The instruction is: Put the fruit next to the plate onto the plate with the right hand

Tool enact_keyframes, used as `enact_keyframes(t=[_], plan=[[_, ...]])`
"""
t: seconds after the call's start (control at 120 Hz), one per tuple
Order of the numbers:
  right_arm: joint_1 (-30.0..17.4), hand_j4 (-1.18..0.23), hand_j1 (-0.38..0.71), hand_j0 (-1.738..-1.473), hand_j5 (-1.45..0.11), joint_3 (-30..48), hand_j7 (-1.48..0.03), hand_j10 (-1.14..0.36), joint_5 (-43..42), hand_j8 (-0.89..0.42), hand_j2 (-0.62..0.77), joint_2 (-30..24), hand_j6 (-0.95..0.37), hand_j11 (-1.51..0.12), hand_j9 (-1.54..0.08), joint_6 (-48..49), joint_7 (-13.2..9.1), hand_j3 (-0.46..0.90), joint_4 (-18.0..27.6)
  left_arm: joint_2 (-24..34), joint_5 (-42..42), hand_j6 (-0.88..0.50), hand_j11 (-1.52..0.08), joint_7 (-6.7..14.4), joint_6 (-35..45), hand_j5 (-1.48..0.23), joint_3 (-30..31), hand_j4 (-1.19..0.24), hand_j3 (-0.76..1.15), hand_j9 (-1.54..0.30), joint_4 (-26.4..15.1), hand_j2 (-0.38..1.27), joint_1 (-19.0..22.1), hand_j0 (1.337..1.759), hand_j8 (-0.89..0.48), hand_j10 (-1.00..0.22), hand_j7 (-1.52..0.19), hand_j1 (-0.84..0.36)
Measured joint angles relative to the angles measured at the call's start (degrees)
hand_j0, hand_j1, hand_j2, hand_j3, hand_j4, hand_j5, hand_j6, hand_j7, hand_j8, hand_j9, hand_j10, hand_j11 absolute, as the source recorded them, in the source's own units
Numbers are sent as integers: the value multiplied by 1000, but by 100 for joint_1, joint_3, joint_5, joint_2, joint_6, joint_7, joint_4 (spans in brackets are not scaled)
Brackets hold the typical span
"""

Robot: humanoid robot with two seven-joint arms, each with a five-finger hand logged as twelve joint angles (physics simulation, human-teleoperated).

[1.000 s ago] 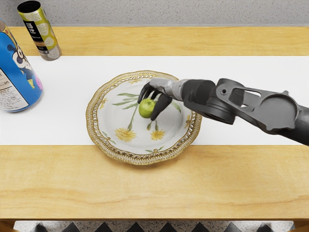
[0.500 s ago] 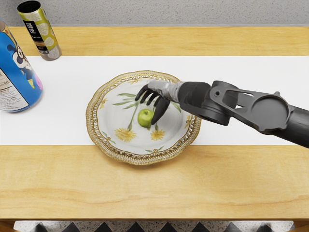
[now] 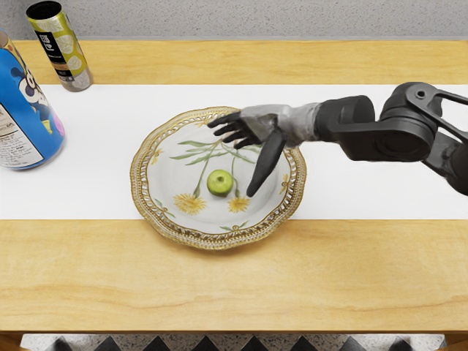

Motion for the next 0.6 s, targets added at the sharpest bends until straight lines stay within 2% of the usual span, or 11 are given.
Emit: enact_keyframes(t=[0.1, 0.233, 0.308, 0.467, 0.6], plan=[[-121, -73, -264, -1658, -95, 195, -94, -73, 1172, -72, -8, -552, -72, -94, -94, 1022, 134, 0, 33, 0, 0, -245, -318, 0, 0, -318, 0, -245, 0, -318, 0, 49, 0, 1658, -245, -245, -318, 55], [-680, -57, -282, -1658, -74, 303, -74, -57, 2572, -56, -8, -1591, -57, -74, -74, 1652, 782, 0, -140, 0, 0, -245, -318, 0, 0, -318, 4, -245, 0, -318, 0, 49, 9, 1658, -245, -245, -318, 55], [-1191, -51, -289, -1658, -66, 322, -66, -51, 3305, -50, -7, -2115, -51, -66, -66, 1777, 1004, 0, -328, 0, -2, -245, -318, 0, 2, -318, 11, -245, 0, -318, 14, 49, 16, 1658, -245, -245, -318, 55], [-2094, -42, -298, -1658, -56, 320, -56, -42, 4271, -41, -7, -3138, -41, -56, -56, 1870, 1166, 0, -475, 0, -2, -245, -318, -1, 7, -318, 19, -245, 0, -318, 18, 49, 27, 1658, -245, -245, -318, 55], [-2374, -37, -302, -1658, -52, 313, -52, -38, 4510, -37, -6, -3417, -36, -52, -52, 1890, 1199, 0, -495, 0, -4, -245, -318, -1, 8, -318, 22, -245, 0, -318, 18, 49, 27, 1658, -245, -245, -318, 55]])
